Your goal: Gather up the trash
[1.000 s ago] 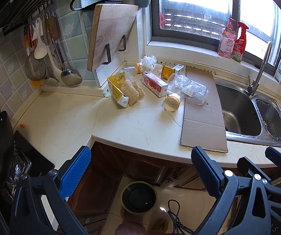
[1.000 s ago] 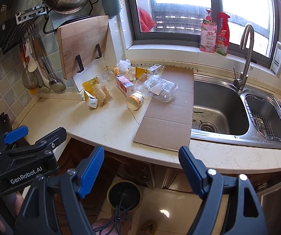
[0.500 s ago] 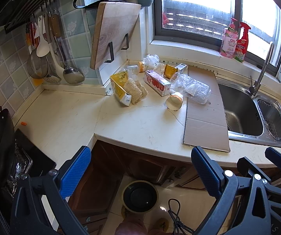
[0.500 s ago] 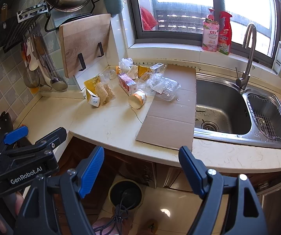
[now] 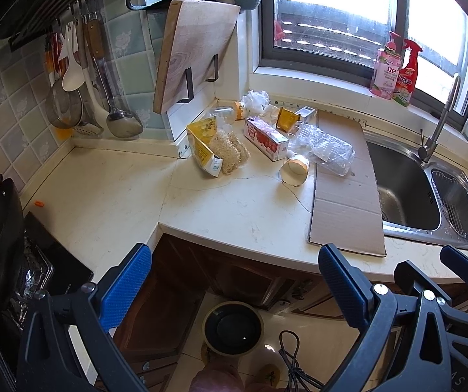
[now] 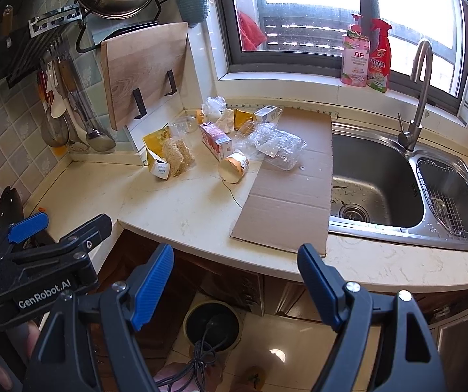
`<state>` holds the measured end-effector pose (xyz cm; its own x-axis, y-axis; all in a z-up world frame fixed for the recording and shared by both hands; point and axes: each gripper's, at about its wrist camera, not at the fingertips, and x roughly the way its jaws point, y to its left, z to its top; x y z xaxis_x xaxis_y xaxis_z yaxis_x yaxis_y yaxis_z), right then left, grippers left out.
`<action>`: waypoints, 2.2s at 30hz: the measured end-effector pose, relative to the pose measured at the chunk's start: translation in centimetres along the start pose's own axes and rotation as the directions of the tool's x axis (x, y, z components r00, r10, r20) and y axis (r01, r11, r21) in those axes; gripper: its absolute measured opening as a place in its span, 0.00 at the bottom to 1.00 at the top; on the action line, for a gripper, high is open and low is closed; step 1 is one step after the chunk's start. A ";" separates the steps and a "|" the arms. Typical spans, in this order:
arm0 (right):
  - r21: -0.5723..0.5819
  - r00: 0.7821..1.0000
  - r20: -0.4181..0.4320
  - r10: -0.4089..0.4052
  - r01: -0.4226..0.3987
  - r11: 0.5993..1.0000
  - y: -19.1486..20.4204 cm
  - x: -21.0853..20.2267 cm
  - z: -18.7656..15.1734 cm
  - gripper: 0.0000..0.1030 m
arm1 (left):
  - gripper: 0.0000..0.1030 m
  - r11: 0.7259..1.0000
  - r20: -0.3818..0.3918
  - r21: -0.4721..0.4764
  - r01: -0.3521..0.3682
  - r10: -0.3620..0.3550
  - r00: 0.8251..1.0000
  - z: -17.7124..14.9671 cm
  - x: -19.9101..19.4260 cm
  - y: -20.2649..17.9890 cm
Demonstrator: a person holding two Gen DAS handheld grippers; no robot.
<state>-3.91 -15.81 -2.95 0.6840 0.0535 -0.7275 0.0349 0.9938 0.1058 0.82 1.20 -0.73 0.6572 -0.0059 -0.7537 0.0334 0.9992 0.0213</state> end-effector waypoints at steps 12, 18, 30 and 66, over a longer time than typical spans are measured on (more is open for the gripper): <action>0.024 0.999 -0.038 0.037 -0.036 0.999 0.2 2.7 1.6 0.77 | 0.98 1.000 -0.044 -0.005 0.003 -0.003 0.999 1.5 2.6 0.9; 0.046 0.995 -0.064 0.073 -0.071 0.996 0.7 4.9 2.5 0.77 | 0.98 1.000 -0.080 -0.012 0.014 -0.015 0.997 2.7 4.7 2.0; 0.115 0.979 -0.172 0.111 -0.092 0.989 1.7 13.0 5.1 0.77 | 0.98 0.966 -0.282 -0.195 0.172 -0.223 0.933 7.1 15.5 8.0; 0.474 0.939 -0.284 0.196 -0.040 0.879 -2.5 31.4 11.3 0.43 | 0.34 0.904 -0.121 -0.414 0.107 -0.171 0.978 12.2 33.2 11.2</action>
<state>25.71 -17.71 -18.43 0.4416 0.2726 -0.8548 0.3491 0.8255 0.4436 32.22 11.73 -17.47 0.5454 -0.1723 -0.8203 -0.2114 0.9187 -0.3335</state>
